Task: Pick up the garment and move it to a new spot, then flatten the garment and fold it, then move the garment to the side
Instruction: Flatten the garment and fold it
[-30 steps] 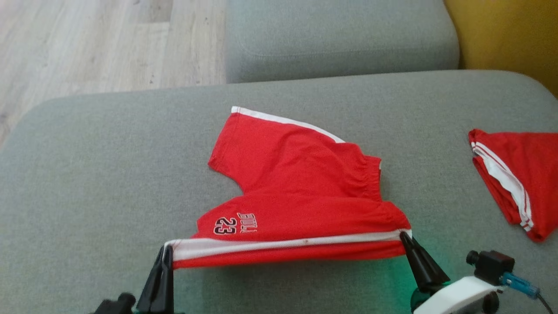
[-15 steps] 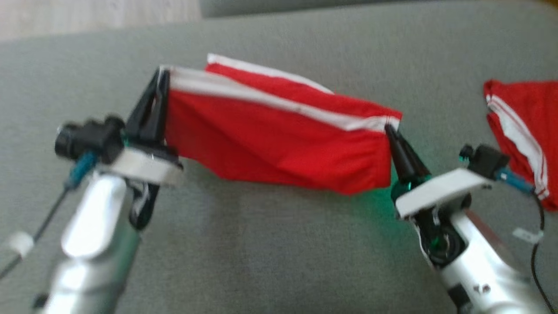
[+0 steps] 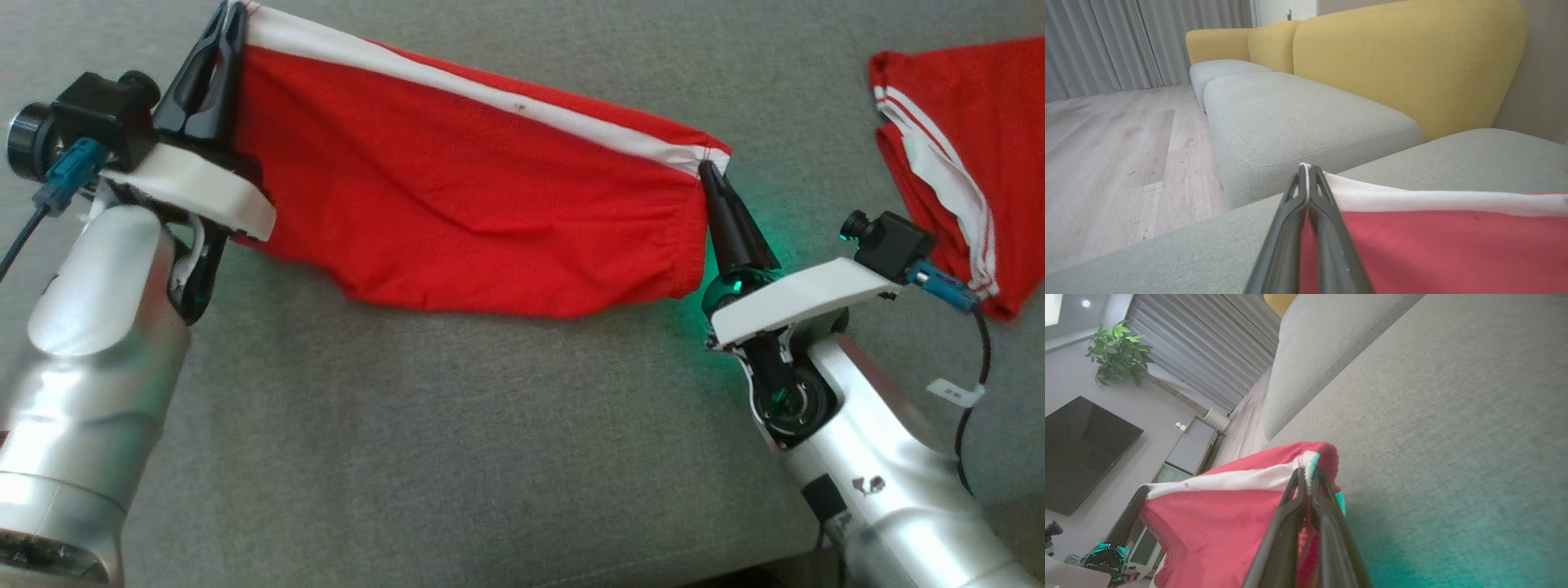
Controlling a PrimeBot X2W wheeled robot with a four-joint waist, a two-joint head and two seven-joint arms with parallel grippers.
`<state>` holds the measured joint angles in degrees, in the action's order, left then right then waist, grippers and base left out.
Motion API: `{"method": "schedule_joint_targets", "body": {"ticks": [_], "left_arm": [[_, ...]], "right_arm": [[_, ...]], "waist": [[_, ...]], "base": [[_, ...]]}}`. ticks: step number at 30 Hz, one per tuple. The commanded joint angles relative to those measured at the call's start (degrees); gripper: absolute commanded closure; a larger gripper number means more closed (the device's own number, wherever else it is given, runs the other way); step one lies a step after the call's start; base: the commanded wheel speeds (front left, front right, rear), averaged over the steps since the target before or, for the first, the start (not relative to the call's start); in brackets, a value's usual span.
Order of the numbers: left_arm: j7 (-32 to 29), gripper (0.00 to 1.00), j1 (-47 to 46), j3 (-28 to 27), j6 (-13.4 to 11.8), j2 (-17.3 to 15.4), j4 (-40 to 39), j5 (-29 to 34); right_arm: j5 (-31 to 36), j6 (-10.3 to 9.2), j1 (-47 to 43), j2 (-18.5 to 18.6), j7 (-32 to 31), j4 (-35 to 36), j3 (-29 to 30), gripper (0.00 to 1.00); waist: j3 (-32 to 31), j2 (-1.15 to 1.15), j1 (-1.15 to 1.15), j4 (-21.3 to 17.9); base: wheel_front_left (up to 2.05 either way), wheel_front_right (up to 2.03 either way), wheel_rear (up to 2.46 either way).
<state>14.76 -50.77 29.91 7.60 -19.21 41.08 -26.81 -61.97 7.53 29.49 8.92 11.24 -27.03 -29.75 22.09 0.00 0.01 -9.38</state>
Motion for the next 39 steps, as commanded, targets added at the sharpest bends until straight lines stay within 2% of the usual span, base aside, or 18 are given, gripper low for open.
{"method": "schedule_joint_targets", "body": {"ticks": [1,5,7,8,9,10,13,16,25,30,39], "left_arm": [[0.24,1.0,-2.69,-1.11,-0.11,-2.78,-0.45,-0.57],[0.24,0.98,-3.15,-1.48,-0.11,-2.32,0.24,-1.27],[0.24,0.71,-2.95,-1.78,-0.11,-1.92,0.65,-1.21],[0.24,0.13,-2.73,-1.96,-0.11,-1.66,0.9,-1.09],[0.24,0.0,-2.4,-2.29,-0.11,-1.35,1.26,-1.05],[0.24,0.0,-2.05,-2.54,-0.11,-1.02,1.51,-0.97],[0.24,0.0,-0.72,-4.08,-0.11,-0.45,1.43,-0.48],[0.24,0.0,1.61,-6.95,-0.12,0.25,1.02,0.57],[0.24,0.0,11.58,-15.43,-0.7,4.27,-2.49,5.83],[0.24,0.0,16.76,-19.72,-1.51,7.25,-4.64,8.7],[0.24,0.0,21.87,-25.08,-0.82,11.77,-5.72,11.14]], "right_arm": [[0.49,-0.04,1.46,-0.91,1.3,0.67,-0.7,1.0],[1.24,-0.04,2.24,-1.45,2.55,-1.34,-0.42,1.0],[1.52,-0.04,2.47,-1.87,2.99,-2.18,0.01,1.0],[1.77,-0.04,2.55,-2.09,3.14,-2.56,0.06,0.82],[2.04,-0.04,2.58,-2.32,3.28,-3.0,0.22,0.36],[2.31,-0.04,2.59,-2.57,3.38,-3.33,0.29,0.0],[4.61,-0.04,2.56,-2.77,3.64,-4.28,1.0,0.0],[9.14,-0.04,2.14,-2.97,3.72,-4.97,5.19,0.0],[34.91,-0.04,-3.7,-5.19,3.74,-1.32,21.58,0.0],[46.02,-0.04,-7.12,-5.9,3.75,1.38,26.41,0.0],[52.16,-0.04,-11.25,-6.02,3.75,2.56,27.5,0.0]], "waist": [[0.82,0.0,-0.01,-0.96],[0.97,0.0,-0.01,-1.19],[0.88,0.0,-0.01,-1.1],[0.74,0.0,-0.01,-1.05],[0.61,0.0,-0.01,-0.98],[0.43,0.0,-0.01,-0.88],[-0.33,0.0,-0.01,-0.46],[-1.43,0.0,-0.01,0.09],[-6.04,0.0,-0.01,2.36],[-8.77,0.0,-0.01,3.57],[-9.71,0.0,-0.01,3.92]], "base": [[0.0,0.0,0.0],[0.0,0.0,0.0],[0.0,0.0,0.0],[0.0,0.0,0.0],[0.0,0.0,0.0],[0.0,0.0,0.0],[0.0,0.0,0.0],[0.0,0.0,0.0],[0.0,0.0,0.0],[0.0,0.0,0.0],[0.0,0.0,0.0]]}}
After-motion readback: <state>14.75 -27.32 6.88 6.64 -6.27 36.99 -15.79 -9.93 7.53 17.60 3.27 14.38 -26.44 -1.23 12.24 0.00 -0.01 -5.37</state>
